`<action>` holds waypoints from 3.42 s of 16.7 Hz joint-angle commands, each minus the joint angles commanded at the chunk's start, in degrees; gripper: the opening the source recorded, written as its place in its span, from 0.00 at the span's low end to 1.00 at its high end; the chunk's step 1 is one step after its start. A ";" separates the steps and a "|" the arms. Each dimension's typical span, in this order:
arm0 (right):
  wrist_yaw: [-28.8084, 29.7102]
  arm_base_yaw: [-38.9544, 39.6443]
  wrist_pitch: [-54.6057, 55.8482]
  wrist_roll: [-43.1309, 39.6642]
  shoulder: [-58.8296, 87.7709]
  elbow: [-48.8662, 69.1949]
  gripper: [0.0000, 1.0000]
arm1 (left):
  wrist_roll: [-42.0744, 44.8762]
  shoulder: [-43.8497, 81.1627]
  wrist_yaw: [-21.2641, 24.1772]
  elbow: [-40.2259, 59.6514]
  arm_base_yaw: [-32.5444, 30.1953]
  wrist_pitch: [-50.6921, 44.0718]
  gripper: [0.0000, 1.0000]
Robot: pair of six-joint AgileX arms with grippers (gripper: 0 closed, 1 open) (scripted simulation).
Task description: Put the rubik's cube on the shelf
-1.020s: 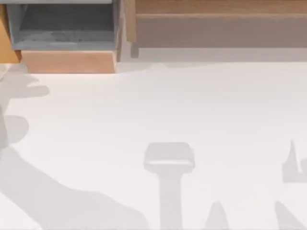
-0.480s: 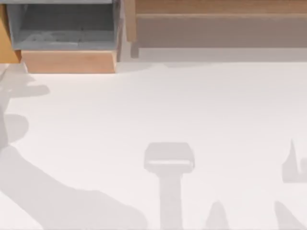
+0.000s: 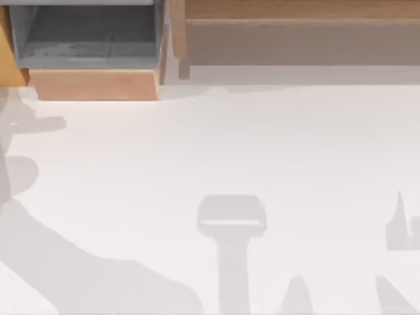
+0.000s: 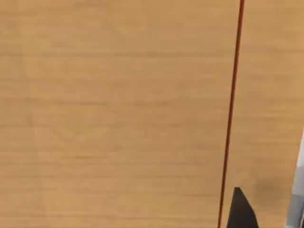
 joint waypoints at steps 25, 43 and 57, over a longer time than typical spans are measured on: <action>0.00 0.00 0.00 0.00 0.00 0.00 1.00 | -0.11 -7.02 4.19 -16.77 4.40 8.40 0.00; 0.00 0.00 0.00 0.00 0.00 0.00 1.00 | 0.55 -16.16 14.74 -39.72 14.86 21.03 0.00; 0.00 0.00 0.00 0.00 0.00 0.00 1.00 | 0.66 -17.10 16.19 -41.82 16.33 22.49 0.60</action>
